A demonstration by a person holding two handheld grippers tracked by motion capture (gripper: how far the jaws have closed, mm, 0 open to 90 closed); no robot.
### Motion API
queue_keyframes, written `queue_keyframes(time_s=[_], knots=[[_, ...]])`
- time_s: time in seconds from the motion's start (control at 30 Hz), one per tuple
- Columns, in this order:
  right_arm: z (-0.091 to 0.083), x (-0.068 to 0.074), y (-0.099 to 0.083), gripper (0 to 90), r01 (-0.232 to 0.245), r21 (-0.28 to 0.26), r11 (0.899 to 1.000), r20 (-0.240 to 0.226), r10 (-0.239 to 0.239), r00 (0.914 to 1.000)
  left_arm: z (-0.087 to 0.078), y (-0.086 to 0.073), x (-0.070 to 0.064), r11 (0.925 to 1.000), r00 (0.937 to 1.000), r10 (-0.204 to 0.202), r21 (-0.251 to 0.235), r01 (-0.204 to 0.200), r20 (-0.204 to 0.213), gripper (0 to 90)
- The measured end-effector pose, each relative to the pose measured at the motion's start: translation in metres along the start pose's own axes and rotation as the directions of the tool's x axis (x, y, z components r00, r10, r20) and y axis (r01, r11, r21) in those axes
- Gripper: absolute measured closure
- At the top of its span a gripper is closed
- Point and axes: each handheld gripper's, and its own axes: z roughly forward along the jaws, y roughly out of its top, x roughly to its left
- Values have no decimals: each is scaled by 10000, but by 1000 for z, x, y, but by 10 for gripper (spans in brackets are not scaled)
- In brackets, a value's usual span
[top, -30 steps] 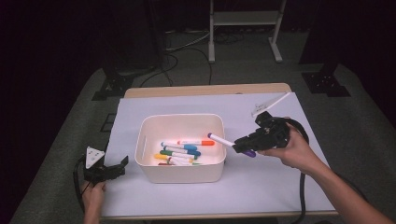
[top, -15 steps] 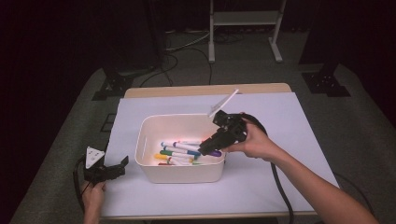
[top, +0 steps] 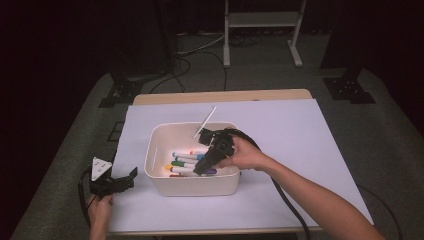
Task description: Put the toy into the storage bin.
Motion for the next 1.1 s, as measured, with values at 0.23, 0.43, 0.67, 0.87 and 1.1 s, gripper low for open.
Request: queue_keyframes(time_s=[0.23, 0.43, 0.67, 0.87, 1.1], knots=[[-9, 4, -3, 598, -36, -190, 9998, 317, 42, 9995, 0, 0, 0, 10000, 10000, -21, 18, 21, 13, 0], [-55, 15, -26, 533, -220, -1462, 9890, 633, 315, 9975, 0, 0, 0, 10000, 10000, 13, 62, -13, 4, 0], [-110, 13, -74, 476, -798, -2604, 9622, 1181, 1138, 9865, 0, 0, 0, 10000, 10000, 54, 78, -53, -38, 0], [-130, -4, -120, 439, -1521, -3200, 9351, 1512, 2088, 9662, 0, 0, 0, 9999, 9999, 112, 83, -112, -83, 0], [-104, -39, -147, 393, -2324, -3351, 9131, 2583, 3262, 9093, 0, 0, -1, 10000, 9999, 78, 56, -78, -101, 0]])
